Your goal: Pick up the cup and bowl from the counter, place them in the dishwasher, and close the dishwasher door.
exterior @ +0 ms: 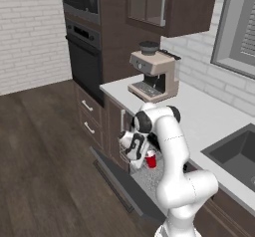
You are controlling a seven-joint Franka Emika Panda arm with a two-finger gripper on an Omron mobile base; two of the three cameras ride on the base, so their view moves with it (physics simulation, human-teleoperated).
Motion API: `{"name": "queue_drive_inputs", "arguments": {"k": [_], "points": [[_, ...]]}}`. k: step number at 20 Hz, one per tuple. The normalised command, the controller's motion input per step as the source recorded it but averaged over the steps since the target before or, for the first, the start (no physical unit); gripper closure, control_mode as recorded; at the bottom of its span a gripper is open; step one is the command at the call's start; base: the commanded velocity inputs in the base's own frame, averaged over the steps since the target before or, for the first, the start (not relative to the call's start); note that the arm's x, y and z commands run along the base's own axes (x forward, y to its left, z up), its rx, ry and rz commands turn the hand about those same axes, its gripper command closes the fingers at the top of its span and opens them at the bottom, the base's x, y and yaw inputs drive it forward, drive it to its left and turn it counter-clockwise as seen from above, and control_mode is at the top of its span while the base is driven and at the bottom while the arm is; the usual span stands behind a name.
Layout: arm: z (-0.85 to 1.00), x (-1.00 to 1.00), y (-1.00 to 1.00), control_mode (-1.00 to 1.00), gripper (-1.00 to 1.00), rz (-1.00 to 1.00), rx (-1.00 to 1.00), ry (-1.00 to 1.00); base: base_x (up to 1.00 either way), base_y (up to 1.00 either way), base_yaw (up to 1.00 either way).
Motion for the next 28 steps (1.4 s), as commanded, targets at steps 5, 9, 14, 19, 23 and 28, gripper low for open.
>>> {"name": "queue_drive_inputs", "arguments": {"k": [5,9,14,19,23,28], "points": [[0.11,-0.46,0.35,-1.0,-1.0,0.0,-0.05,-0.1,0.0,0.0,0.0],[0.74,-0.68,0.3,-1.0,-1.0,0.0,0.01,-0.02,0.0,0.0,0.0],[0.81,-0.81,0.18,-1.0,-1.0,0.0,0.16,0.0,0.0,0.0,0.0],[0.72,-0.87,0.2,-1.0,-1.0,0.0,0.26,-0.02,0.0,0.0,0.0],[0.4,-0.8,0.52,-1.0,-1.0,-0.06,0.25,-0.17,0.0,0.0,0.0],[0.46,-0.64,0.64,-1.0,-1.0,-0.11,0.19,-0.04,0.0,0.0,0.0]]}}
